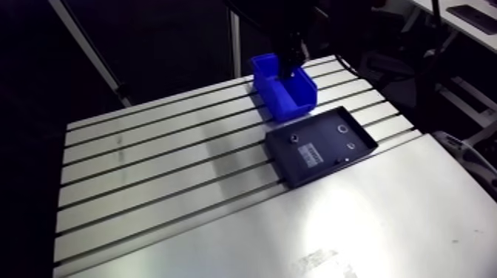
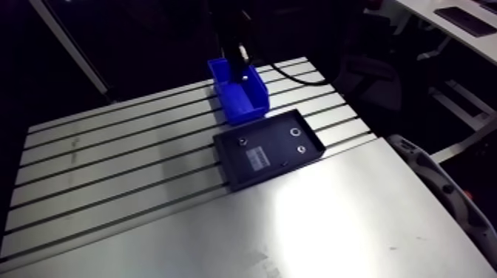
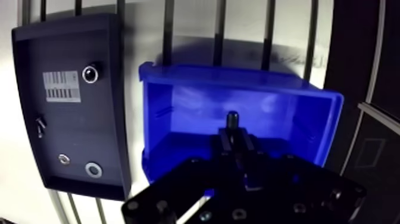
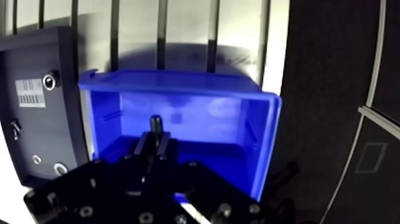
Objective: Pick up the M10 bolt from the tray and put it into the blue bin.
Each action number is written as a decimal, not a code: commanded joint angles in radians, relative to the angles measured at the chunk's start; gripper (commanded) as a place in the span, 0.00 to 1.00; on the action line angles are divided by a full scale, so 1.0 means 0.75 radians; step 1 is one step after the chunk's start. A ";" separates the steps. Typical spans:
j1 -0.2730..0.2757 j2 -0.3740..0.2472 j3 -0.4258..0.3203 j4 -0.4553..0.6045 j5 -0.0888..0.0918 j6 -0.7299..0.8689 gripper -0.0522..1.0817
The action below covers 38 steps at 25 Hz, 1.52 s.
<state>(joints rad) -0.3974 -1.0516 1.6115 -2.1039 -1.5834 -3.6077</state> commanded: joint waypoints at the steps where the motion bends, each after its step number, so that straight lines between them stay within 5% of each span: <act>1: 0.000 0.039 0.002 -0.014 -0.001 0.018 0.98; 25: 0.016 0.105 0.002 -0.108 -0.019 0.043 0.94; 28: 0.016 0.105 0.006 -0.113 -0.019 0.039 0.79; 29: 0.016 0.103 0.008 -0.115 -0.021 0.033 0.63; 30: 0.016 0.103 0.010 -0.115 -0.029 0.033 0.37; 32: 0.016 0.103 0.014 -0.115 -0.048 0.018 0.15; 38: 0.018 0.098 0.024 -0.092 -0.082 -0.008 0.06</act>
<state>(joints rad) -0.3843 -0.9744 1.6246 -2.1860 -1.6230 -3.5955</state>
